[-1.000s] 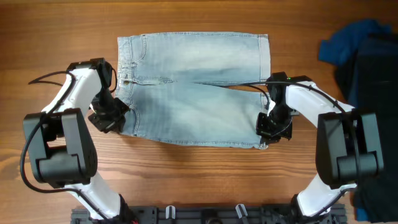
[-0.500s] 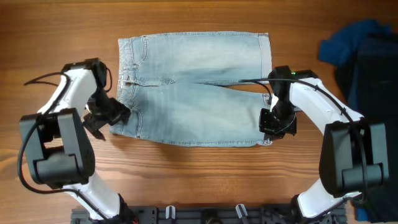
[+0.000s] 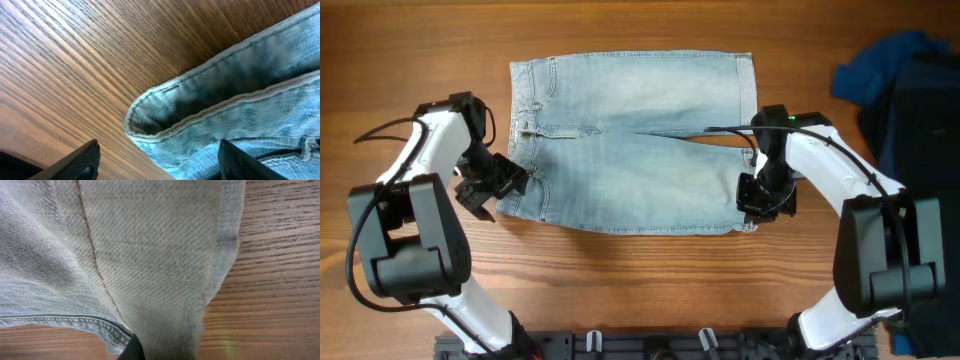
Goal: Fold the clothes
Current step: 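Hold the shorts' near edge with both grippers and adjust the grip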
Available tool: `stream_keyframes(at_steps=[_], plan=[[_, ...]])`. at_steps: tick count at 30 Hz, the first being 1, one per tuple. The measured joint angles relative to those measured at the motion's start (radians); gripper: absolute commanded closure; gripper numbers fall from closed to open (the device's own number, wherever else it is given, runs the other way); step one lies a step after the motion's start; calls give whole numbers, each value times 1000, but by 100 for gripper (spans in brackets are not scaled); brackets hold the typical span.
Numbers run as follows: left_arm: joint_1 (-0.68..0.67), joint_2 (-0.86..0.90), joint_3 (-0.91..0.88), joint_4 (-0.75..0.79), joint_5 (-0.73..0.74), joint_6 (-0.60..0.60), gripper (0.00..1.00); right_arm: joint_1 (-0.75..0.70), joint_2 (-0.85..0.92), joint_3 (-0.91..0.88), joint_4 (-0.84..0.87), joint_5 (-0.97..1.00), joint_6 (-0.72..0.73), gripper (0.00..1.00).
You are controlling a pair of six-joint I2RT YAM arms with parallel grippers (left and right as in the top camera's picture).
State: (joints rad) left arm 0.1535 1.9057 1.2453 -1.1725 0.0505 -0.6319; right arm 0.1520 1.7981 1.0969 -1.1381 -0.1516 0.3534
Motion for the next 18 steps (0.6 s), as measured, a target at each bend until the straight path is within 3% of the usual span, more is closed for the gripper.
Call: stream_keyframes(at_steps=[7,11,15,18], plan=[[0,0,-55,61,3,-34,32,0,0,0,3,0,0,96],[0,0,-55,72,4,-42,47,0,0,0,5,0,0,96],[0,0,-55,74,8,-40,37,0,0,0,6,0,0,96],[0,0,-55,74,7,-44,43,0,0,0,6,0,0,96]])
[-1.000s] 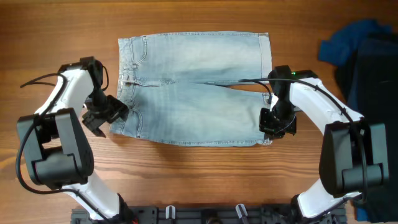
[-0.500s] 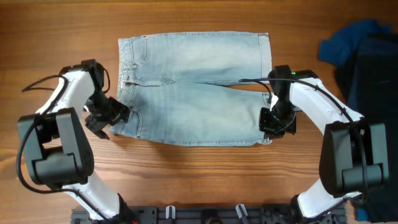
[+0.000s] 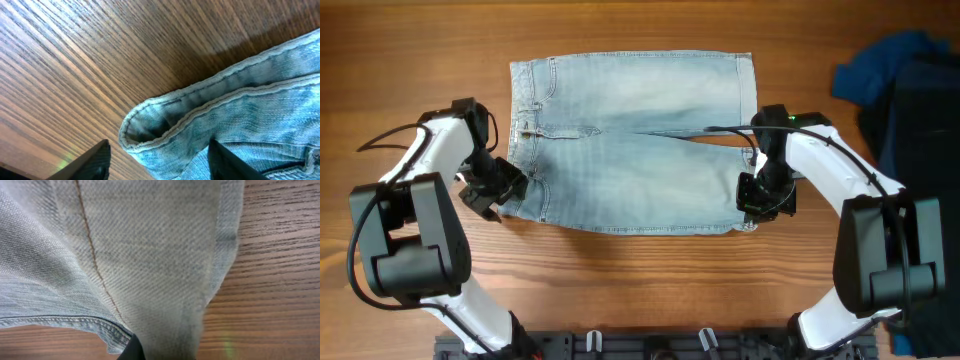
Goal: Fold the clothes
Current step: 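Hold the shorts' near edge with both grippers and adjust the grip, then lift the near edge with both grippers and fold it onto the far edge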
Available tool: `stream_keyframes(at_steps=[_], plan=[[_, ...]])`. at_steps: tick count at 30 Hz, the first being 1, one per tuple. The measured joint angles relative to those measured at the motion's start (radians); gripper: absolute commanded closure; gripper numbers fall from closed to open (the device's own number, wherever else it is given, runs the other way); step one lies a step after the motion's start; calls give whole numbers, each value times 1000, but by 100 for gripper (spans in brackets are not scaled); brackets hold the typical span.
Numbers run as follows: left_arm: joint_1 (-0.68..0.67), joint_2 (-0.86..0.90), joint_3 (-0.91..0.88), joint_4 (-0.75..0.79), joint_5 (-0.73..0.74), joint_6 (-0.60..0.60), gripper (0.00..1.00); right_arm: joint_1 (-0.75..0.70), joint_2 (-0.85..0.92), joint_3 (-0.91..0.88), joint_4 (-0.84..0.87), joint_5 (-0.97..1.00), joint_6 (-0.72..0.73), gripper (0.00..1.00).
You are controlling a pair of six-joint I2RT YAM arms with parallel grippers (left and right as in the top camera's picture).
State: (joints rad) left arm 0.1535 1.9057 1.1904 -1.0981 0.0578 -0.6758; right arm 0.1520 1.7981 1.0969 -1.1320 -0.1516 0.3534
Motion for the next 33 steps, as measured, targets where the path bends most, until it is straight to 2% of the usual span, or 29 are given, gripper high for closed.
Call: stream_keyframes(at_steps=[4,8,13,18,27,33], plan=[[0,0,-6,22,0,-3,62,0,0,0,6,0,0,96],[-1,0,-15,50,21,-3,96,0,0,0,11,0,0,96],[-1,0,-18,22,25,-3,96,0,0,0,10,-1,0,96],[-1,0,11,-113,18,27,96,0,0,7,-53,-26,1,96],[-1,-9,269,-270,15,50,96,-5,-2,220,-203,-50,4,96],[-2,-17,432,-291,27,53,96,-117,-2,328,-263,-105,20,96]])
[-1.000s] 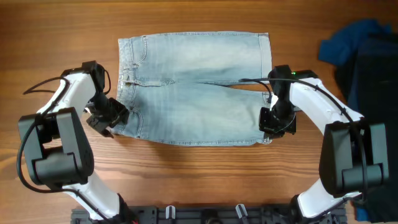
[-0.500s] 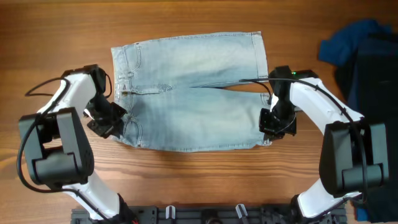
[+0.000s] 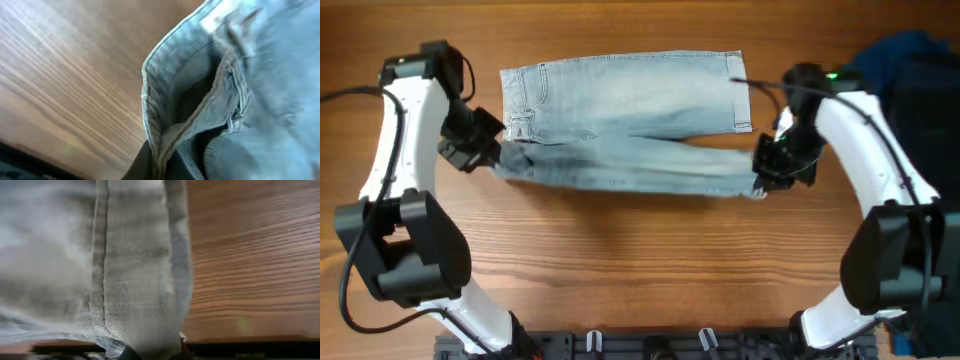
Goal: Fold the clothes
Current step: 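Lift the near edge with both grippers and fold it onto the far edge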
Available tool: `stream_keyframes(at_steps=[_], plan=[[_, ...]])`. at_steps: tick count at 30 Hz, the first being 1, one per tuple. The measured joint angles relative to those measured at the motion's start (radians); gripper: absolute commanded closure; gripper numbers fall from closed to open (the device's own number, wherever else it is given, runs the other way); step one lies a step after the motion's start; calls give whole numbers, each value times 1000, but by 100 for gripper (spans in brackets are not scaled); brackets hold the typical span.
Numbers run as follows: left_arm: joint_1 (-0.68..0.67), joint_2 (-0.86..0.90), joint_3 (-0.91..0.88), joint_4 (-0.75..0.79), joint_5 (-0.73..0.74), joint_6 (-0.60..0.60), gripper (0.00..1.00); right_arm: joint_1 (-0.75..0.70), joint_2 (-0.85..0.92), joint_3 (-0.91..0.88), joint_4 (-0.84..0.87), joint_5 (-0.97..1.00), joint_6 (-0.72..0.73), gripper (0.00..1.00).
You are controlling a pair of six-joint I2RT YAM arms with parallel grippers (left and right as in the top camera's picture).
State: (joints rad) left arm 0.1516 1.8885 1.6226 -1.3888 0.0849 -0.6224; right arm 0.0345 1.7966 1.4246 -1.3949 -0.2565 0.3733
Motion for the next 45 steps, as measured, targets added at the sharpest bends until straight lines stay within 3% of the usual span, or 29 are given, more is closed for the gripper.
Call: stream_keyframes(at_steps=[5,22,36,41,42,43,45], plan=[[-10,-1,78,50,35,0,96,-88,0,87,31,-81,0,96],[-14,-2,125,384,68,-5,96,-89,2,97,374,-175,79,96],[-45,74,127,677,2,-5,94,35,126,97,581,-29,132,96],[-50,145,127,766,-10,-8,82,45,179,97,632,-7,140,95],[-52,161,127,800,-14,-12,75,47,192,97,652,-3,142,84],[-54,180,129,831,-19,-13,58,47,201,97,678,-2,143,70],[-61,211,131,897,-29,-10,46,48,220,96,761,5,148,56]])
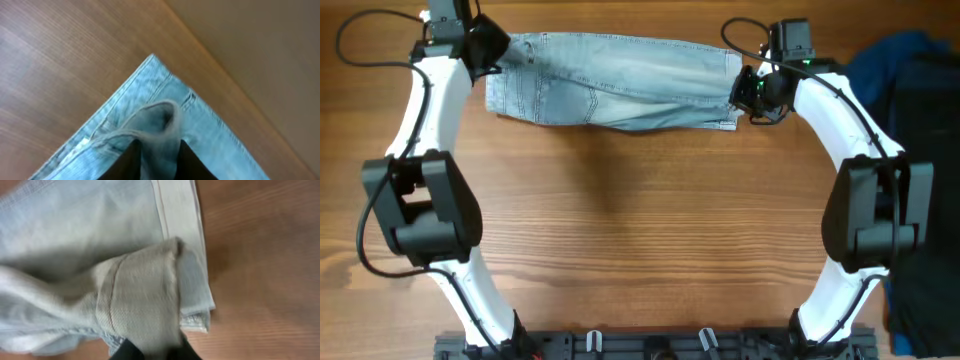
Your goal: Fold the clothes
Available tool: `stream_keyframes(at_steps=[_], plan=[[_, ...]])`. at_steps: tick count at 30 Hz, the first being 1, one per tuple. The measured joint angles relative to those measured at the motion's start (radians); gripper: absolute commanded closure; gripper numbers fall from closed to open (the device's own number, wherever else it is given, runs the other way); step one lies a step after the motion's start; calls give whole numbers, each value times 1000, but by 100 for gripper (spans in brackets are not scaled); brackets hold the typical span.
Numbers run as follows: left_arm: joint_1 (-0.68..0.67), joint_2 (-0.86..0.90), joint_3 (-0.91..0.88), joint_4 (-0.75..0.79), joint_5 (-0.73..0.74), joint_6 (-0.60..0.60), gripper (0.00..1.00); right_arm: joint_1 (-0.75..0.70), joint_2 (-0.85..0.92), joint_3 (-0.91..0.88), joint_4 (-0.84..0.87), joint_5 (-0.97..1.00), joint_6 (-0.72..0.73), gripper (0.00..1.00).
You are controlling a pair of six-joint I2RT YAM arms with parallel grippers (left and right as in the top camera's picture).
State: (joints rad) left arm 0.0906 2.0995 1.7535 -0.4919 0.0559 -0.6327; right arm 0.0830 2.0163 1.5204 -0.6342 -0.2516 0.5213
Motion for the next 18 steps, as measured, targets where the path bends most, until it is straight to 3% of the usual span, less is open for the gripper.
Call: stream_keyframes(at_steps=[3,6,10,14,18], plan=[[-10,26,0,105,-6,-5,36,0,13,1,165,10,0,44],[-21,36,1,198,-2,-8,36,0,13,2,328,14,2,40],[-23,36,7,319,68,0,50,0,13,6,436,-14,-44,44],[-12,15,14,216,108,26,64,11,14,92,214,-43,-214,48],[-8,-41,44,17,116,108,66,59,15,297,-21,-33,-508,47]])
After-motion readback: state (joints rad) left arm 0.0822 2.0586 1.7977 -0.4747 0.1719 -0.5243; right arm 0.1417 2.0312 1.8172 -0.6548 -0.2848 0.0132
